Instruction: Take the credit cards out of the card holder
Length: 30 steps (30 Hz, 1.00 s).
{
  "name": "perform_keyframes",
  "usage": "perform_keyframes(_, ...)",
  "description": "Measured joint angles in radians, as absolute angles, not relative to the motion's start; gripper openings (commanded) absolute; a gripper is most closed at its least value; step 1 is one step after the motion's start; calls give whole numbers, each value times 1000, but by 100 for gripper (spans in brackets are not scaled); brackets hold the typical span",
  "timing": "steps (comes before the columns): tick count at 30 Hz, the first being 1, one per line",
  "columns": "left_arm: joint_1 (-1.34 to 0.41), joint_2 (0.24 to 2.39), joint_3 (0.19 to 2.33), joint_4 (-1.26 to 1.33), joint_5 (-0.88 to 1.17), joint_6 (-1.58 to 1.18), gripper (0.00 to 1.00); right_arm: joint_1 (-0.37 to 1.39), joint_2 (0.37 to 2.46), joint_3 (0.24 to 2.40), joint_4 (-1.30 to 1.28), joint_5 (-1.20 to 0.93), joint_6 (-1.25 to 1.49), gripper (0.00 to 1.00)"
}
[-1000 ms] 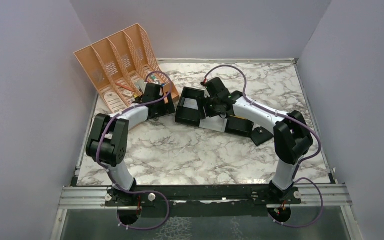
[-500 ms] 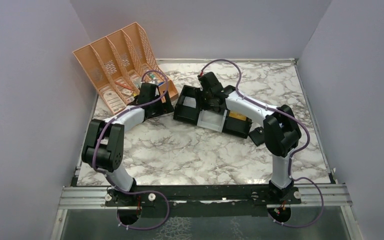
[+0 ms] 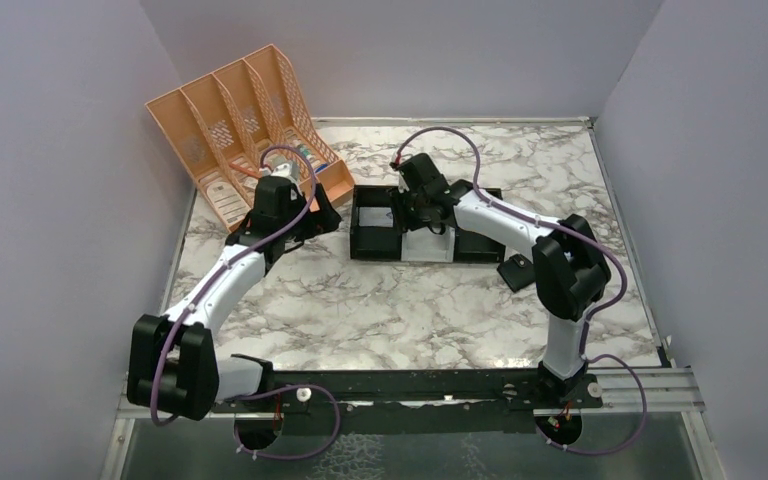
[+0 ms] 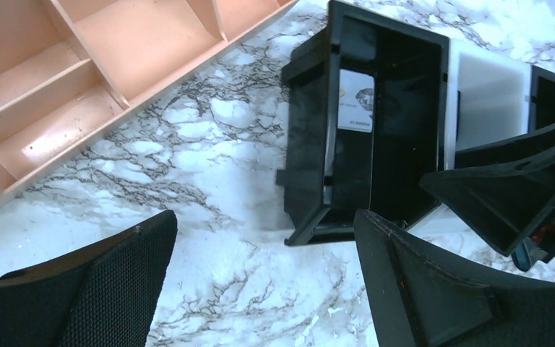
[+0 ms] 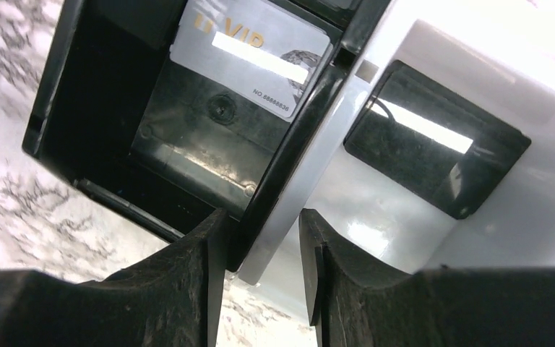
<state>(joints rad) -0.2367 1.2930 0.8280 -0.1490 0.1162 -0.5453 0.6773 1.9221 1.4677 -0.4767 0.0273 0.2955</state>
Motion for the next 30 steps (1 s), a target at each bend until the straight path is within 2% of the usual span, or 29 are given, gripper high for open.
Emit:
perform_keyframes(9, -237, 1171, 741, -196, 163, -555, 95, 701, 1878, 1396, -505, -5, 222, 42)
perform_keyframes(19, -237, 1148, 730, -221, 210, -554, 95, 701, 1879, 1409, -523, -13, 227, 44)
perform_keyframes(27, -242, 1145, 730, -239, 264, -530, 96, 701, 1876, 1455, -528, -17, 250, 61)
perform_keyframes(28, -244, 1139, 730, -245, 267, -526, 97, 701, 1864, 1454, -531, -12, 256, 65)
perform_keyframes(30, -244, 1127, 731, -263, 276, -513, 97, 701, 1813, 1431, -526, 20, 262, 82)
